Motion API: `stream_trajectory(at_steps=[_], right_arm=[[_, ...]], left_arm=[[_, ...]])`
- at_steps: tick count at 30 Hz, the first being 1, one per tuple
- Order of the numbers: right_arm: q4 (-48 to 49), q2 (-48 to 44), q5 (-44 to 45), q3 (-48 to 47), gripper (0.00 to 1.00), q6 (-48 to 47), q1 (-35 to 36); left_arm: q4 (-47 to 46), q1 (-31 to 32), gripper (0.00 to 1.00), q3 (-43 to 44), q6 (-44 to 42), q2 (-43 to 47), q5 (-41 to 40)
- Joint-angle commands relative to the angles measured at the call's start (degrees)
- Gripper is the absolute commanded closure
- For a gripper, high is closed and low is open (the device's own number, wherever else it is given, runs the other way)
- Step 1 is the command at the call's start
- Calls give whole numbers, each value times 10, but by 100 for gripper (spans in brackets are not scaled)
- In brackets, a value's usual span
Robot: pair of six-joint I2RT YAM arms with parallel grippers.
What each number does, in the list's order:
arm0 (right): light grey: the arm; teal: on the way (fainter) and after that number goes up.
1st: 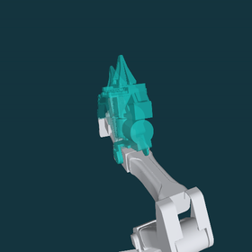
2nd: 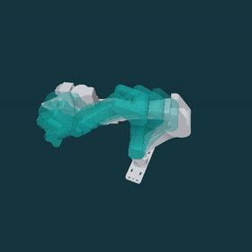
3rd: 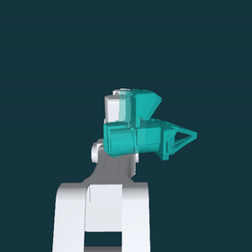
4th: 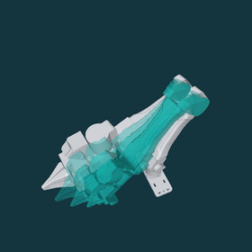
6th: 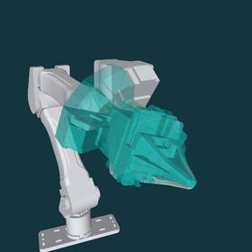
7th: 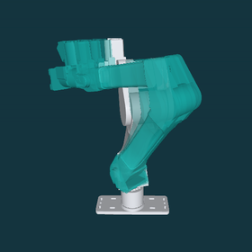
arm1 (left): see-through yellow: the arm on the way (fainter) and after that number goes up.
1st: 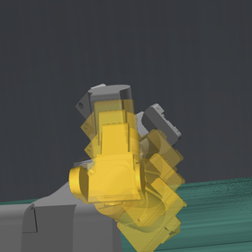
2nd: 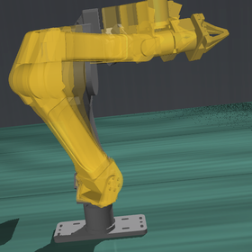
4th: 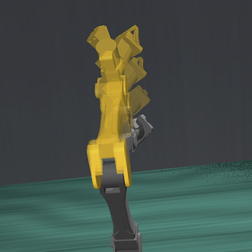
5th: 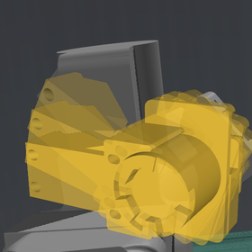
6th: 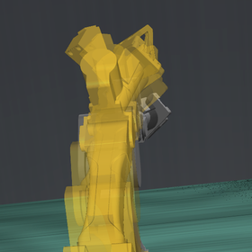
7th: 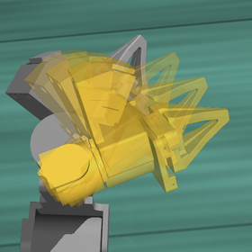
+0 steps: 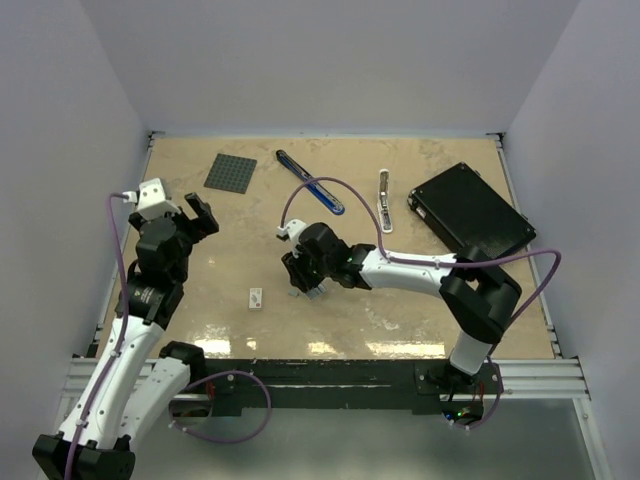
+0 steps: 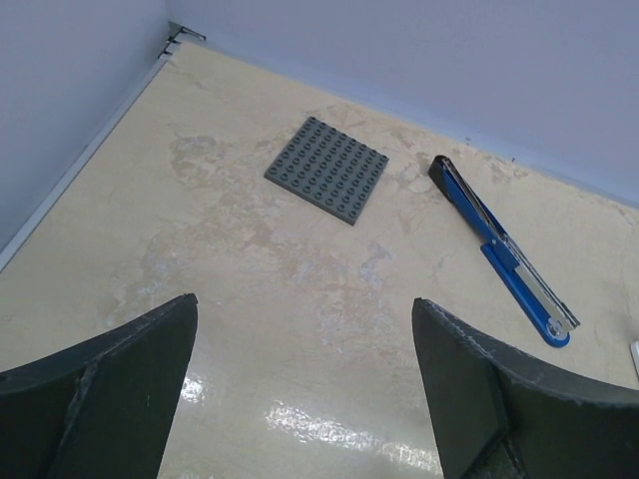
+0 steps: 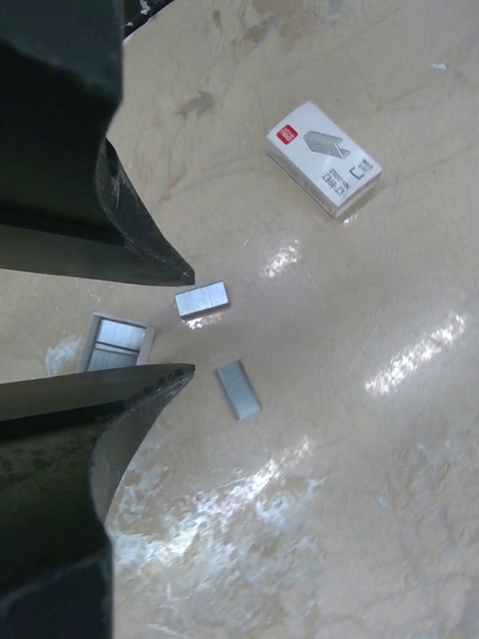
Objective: Unload the staples from the stapler
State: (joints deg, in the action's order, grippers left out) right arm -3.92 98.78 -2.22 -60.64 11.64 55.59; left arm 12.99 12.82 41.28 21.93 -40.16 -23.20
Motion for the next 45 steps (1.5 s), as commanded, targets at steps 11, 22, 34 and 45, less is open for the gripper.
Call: stream_trajectory(at_steps=[11, 22, 34, 45], right_arm=[[-28, 79, -67, -85, 53, -104, 12], [-60, 95, -45, -89, 55, -142, 24], [-59, 108, -18, -83, 58, -136, 35], [-64, 106, -3, -81, 66, -127, 42]], left_arm=[[-10, 2, 7, -4, 6, 11, -26], [-9, 1, 7, -3, 4, 5, -23], [-9, 1, 7, -2, 3, -2, -19], [-10, 1, 7, -3, 2, -1, -18]])
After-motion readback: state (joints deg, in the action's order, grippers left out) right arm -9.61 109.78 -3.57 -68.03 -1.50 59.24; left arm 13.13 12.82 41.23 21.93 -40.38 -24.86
